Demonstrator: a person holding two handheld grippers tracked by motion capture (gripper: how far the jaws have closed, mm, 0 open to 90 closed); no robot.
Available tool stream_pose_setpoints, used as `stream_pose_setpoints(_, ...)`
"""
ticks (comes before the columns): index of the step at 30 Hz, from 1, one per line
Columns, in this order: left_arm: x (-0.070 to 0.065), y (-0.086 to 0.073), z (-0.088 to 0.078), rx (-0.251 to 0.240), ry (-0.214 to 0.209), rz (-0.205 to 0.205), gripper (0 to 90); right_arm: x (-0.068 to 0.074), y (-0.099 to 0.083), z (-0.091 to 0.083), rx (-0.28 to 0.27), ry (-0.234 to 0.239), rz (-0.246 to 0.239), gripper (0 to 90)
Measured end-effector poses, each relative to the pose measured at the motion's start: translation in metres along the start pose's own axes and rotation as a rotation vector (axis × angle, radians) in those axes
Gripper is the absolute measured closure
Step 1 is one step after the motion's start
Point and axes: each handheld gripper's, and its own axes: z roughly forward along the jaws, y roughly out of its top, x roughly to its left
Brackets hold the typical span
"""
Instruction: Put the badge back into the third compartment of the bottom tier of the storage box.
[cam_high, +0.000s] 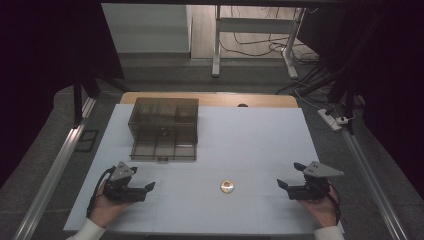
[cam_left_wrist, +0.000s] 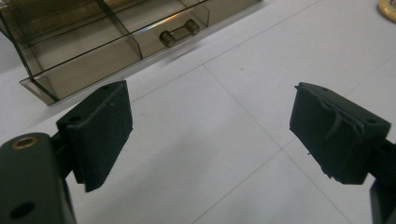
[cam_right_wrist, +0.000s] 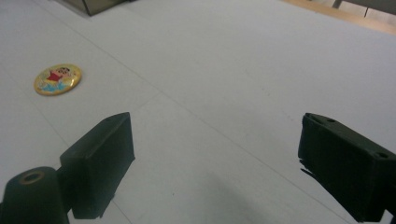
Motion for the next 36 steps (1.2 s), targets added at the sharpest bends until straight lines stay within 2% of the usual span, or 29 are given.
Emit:
stream_pose_setpoints(6, 0.001, -0.002, -0.002, -0.008, -0.003, 0.005, 13.0, 0.004, -0.001, 0.008, 0.045, 0.003, -0.019, 10.3)
stream_pose_setpoints(12, 0.003, -0.003, -0.001, 0.0, -0.002, 0.01, 13.3, 0.004, -0.001, 0.009, 0.042, 0.007, -0.018, 10.4)
stream_pose_setpoints(26, 0.005, 0.0, -0.003, -0.002, -0.009, -0.004, 13.6, 0.005, -0.003, 0.01, 0.038, 0.007, -0.019, 10.4)
stream_pose_setpoints(36, 0.0, 0.009, -0.003, -0.009, -0.032, 0.019, 13.8, 0.006, -0.003, 0.011, 0.044, 0.003, -0.028, 10.5)
